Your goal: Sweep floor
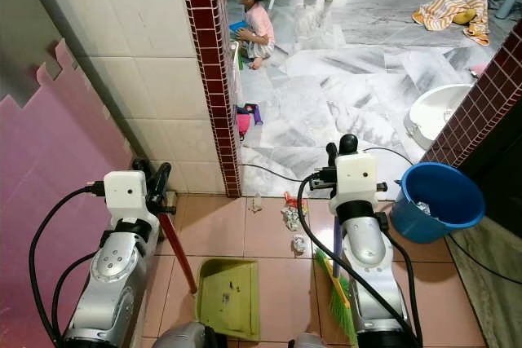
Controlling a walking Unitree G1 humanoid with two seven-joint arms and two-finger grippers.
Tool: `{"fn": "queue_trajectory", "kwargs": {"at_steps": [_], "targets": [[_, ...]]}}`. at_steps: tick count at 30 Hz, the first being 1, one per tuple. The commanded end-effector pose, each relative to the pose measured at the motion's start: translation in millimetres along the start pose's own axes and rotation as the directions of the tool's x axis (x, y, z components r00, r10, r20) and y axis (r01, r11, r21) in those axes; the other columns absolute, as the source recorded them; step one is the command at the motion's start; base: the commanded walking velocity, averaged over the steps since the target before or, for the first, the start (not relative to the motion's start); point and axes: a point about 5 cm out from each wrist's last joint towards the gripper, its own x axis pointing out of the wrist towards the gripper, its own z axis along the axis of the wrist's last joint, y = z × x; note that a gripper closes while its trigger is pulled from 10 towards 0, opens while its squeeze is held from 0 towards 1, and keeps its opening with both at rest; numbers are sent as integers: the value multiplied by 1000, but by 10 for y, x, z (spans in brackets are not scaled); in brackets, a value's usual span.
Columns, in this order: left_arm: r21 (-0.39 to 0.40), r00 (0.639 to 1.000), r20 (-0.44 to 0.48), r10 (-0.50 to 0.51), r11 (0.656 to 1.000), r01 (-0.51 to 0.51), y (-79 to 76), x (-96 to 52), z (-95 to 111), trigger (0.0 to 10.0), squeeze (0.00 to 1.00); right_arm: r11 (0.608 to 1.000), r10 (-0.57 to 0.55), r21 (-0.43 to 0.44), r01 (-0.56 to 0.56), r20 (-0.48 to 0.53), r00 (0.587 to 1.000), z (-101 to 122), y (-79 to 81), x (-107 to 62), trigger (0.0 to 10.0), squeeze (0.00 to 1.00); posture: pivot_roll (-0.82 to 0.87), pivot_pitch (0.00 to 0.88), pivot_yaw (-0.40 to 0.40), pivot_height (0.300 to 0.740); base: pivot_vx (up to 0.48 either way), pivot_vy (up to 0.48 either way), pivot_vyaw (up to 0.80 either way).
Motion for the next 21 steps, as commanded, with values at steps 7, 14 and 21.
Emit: {"fn": "queue_trajectory", "kwargs": {"at_steps": [7, 14, 21], "targets": [[4, 999, 39, 6, 1000, -7, 5, 8, 70, 10000, 0, 1000, 14, -14, -14, 23, 1000, 52, -3, 24, 10000, 0, -58, 0, 55, 740, 0, 0, 0], [5, 1000, 31, 4, 1000, -4, -3, -3, 50, 10000, 0, 1000, 17, -22, -16, 23, 1000, 52, -14, 24, 10000, 0, -61, 0, 52, 740, 0, 0, 0], [6, 1000, 30, 2, 1000, -2, -7, -2, 47, 10000, 0, 1000, 20, -22, -19, 22, 1000, 49, -8, 25, 10000, 0, -60, 0, 52, 740, 0, 0, 0]]}}
